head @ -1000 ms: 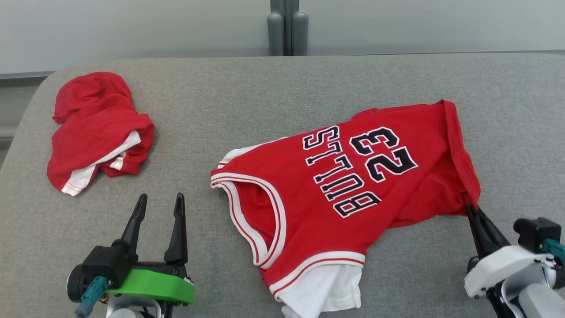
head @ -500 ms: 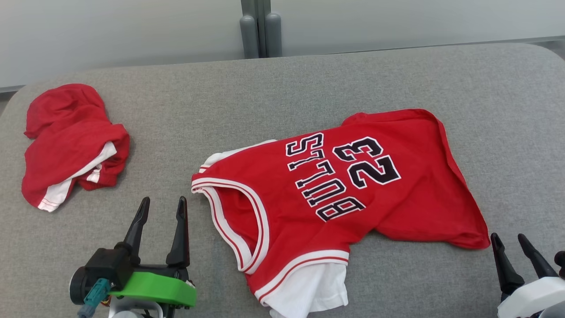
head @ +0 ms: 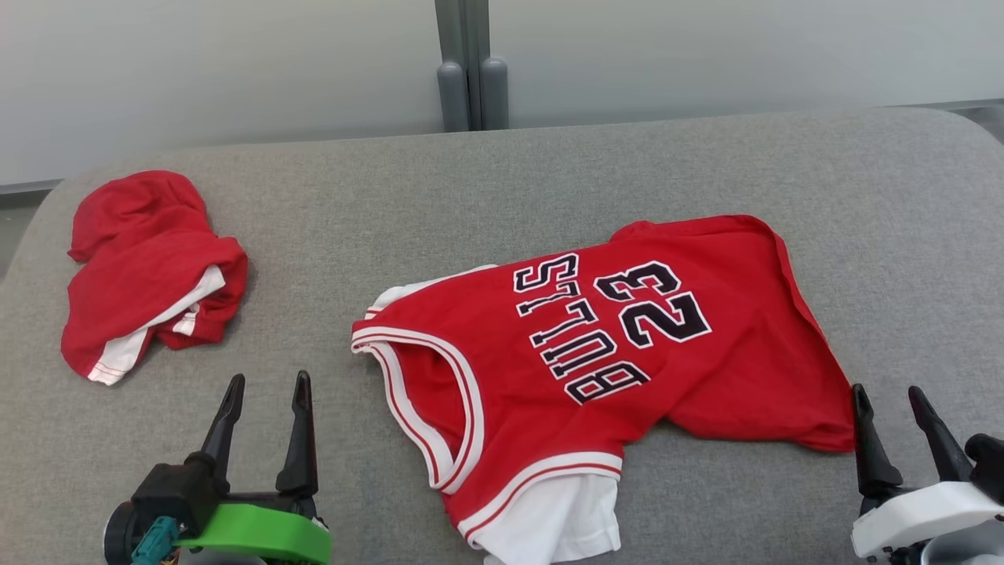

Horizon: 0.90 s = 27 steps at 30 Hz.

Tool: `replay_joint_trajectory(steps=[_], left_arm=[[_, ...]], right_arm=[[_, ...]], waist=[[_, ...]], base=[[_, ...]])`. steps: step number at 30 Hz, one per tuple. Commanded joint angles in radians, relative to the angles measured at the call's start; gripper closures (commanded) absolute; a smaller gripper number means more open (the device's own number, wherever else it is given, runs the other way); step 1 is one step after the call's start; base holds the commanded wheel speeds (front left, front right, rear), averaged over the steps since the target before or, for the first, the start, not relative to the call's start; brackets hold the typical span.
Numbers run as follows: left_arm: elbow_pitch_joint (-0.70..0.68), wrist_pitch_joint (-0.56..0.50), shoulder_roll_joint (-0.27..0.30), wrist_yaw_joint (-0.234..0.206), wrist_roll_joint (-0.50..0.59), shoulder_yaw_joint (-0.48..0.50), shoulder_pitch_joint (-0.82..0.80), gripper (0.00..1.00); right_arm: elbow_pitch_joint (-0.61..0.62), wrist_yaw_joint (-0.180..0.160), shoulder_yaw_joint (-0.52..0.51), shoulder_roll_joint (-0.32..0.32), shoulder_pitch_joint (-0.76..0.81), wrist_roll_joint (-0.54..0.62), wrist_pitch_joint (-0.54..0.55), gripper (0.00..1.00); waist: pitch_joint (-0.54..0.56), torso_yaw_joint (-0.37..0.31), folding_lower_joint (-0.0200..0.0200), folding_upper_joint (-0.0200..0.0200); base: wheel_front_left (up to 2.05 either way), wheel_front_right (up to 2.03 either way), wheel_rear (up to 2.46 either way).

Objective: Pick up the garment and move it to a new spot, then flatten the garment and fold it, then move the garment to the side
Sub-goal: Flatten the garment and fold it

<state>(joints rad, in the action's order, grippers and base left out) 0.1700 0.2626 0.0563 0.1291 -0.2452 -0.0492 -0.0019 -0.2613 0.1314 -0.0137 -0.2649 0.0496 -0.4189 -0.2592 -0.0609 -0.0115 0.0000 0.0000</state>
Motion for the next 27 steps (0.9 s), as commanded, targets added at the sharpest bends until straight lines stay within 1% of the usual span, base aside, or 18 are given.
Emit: replay_joint_trajectory(steps=[1,7,11,18,21,27], left_arm=[[0.0,0.003,0.009,0.003,0.005,0.009,0.017,0.0],[-0.001,0.003,0.01,0.003,0.017,0.037,0.037,0.0],[0.001,0.003,0.013,0.003,0.027,0.057,0.047,0.0],[0.003,0.003,0.012,0.003,0.036,0.069,0.053,0.0],[0.019,0.003,0.011,0.003,0.033,0.043,0.054,0.0],[0.09,0.002,0.024,0.003,0.01,-0.062,-0.004,0.0]], right_arm=[[0.029,-0.002,-0.005,0.015,-0.004,0.026,-0.006,0.0],[0.128,-0.002,-0.012,0.076,0.013,0.099,-0.006,0.0],[0.176,-0.002,-0.008,0.103,0.027,0.136,-0.006,0.0],[0.218,-0.002,-0.011,0.138,0.046,0.17,-0.006,0.0],[0.221,-0.002,-0.006,0.143,0.048,0.178,-0.006,0.0],[0.219,-0.002,0.01,0.141,0.017,0.184,-0.006,0.0]], waist=[[0.016,0.004,0.0,0.0],[0.045,0.013,0.0,0.0],[0.056,0.019,0.0,0.0],[0.059,0.028,0.0,0.0],[0.057,0.027,0.0,0.0],[0.032,0.013,0.0,0.0]], base=[[0.0,0.0,0.0],[0.0,0.0,0.0],[0.0,0.0,0.0],[0.0,0.0,0.0],[0.0,0.0,0.0],[0.0,0.0,0.0]])
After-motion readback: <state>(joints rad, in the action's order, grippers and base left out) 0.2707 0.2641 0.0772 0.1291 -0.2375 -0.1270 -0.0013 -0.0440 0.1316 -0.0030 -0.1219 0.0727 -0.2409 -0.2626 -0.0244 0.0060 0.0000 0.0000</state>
